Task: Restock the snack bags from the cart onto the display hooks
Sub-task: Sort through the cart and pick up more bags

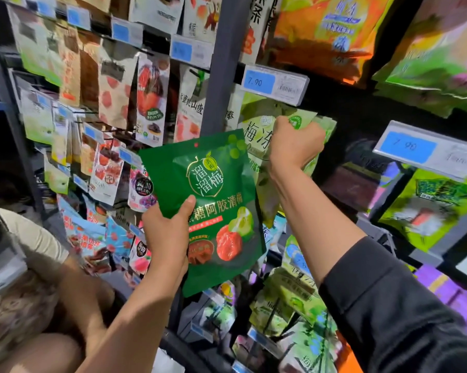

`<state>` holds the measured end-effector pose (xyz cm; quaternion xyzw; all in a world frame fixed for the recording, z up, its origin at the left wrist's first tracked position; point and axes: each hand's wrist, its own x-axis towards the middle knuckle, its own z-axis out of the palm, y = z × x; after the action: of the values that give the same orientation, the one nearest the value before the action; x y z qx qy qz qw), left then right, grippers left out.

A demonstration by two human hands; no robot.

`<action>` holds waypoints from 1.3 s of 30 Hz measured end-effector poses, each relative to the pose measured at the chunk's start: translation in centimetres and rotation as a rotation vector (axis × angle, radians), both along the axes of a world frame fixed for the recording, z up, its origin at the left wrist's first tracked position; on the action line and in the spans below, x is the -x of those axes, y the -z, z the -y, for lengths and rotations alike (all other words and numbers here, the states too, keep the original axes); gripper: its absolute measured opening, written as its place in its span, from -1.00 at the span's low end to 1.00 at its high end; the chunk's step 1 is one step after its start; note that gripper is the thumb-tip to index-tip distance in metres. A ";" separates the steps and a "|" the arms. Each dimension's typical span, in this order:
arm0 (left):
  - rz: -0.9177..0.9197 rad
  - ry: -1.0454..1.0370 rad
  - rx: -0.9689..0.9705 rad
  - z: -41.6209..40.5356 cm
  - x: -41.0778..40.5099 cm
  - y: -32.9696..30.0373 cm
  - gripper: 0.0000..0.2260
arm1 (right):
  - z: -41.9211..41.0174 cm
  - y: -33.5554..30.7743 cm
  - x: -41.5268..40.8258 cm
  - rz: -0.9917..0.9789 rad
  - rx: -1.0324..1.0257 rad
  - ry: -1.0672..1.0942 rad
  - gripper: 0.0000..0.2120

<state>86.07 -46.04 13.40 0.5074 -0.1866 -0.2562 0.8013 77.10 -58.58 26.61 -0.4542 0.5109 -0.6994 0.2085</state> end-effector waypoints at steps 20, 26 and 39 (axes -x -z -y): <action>-0.028 0.053 0.032 -0.3 0.2 0.8 -0.89 | 3.5 2.8 4.0 -0.389 -0.157 -0.054 -0.49; -0.020 0.064 -0.014 -0.5 1.3 1.3 -0.90 | 6.0 2.6 5.6 -0.475 -0.233 0.002 -0.58; 0.019 0.268 0.067 -2.3 3.5 -2.0 -0.83 | -2.7 7.0 11.5 -0.125 -0.045 -0.431 -0.69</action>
<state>82.58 -43.75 15.43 0.4531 -0.2686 -0.3499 0.7747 65.56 -55.87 19.66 -0.5906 0.4297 -0.5976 0.3310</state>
